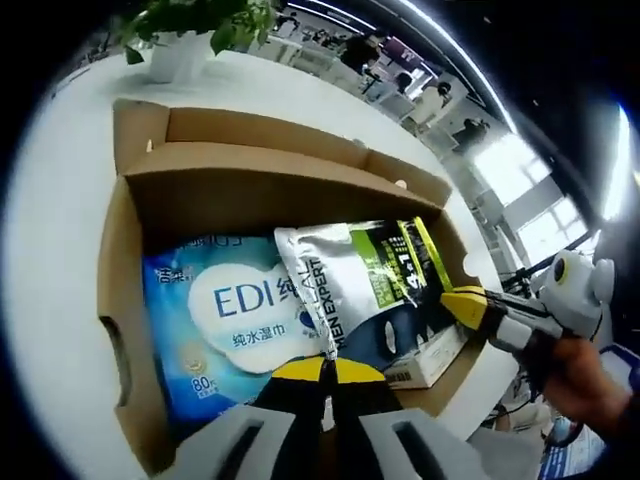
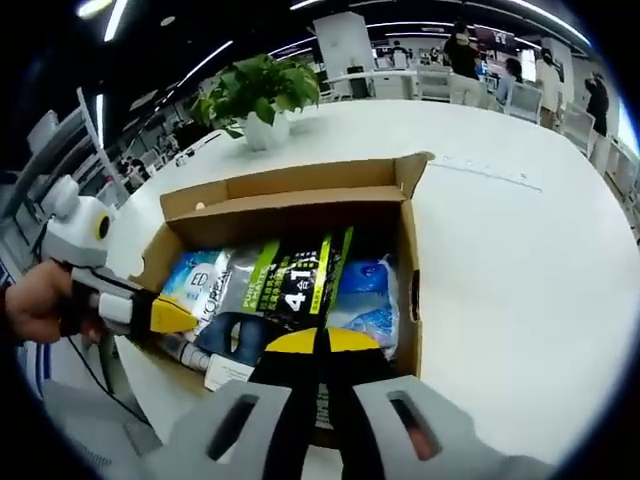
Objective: Operate the shoe box by opening the lid, removing the specified soft item, and placing it in the target area until the item is outside and the box remains undamaged.
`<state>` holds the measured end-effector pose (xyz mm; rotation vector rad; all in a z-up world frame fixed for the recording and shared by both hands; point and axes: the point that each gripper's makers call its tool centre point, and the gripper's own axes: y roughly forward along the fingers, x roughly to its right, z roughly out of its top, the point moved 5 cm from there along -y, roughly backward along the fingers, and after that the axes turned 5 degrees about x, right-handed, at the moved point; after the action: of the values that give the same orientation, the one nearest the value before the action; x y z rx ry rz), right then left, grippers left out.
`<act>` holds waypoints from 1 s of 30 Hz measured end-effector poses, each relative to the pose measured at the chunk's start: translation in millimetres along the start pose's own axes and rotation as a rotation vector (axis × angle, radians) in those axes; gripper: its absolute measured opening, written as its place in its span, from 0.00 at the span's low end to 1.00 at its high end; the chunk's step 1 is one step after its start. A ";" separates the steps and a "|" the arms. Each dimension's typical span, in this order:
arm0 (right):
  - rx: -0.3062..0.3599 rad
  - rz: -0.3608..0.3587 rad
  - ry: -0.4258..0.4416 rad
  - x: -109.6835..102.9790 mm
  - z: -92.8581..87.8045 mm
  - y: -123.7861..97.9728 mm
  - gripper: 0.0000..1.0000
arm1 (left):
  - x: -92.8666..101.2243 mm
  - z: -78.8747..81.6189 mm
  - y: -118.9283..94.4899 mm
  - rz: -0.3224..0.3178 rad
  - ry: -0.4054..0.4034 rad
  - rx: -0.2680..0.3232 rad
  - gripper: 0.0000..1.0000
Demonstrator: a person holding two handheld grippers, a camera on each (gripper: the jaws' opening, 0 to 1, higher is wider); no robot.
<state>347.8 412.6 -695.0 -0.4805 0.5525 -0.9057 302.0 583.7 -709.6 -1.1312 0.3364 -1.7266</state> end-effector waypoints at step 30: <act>0.167 0.046 0.131 -12.5 21.6 -37.8 0.00 | 38.9 7.0 -42.0 -0.072 0.057 0.096 0.00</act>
<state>332.7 406.4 -652.8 -0.2574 0.5988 -0.9354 280.8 571.9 -657.3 -1.0377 0.2478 -1.8211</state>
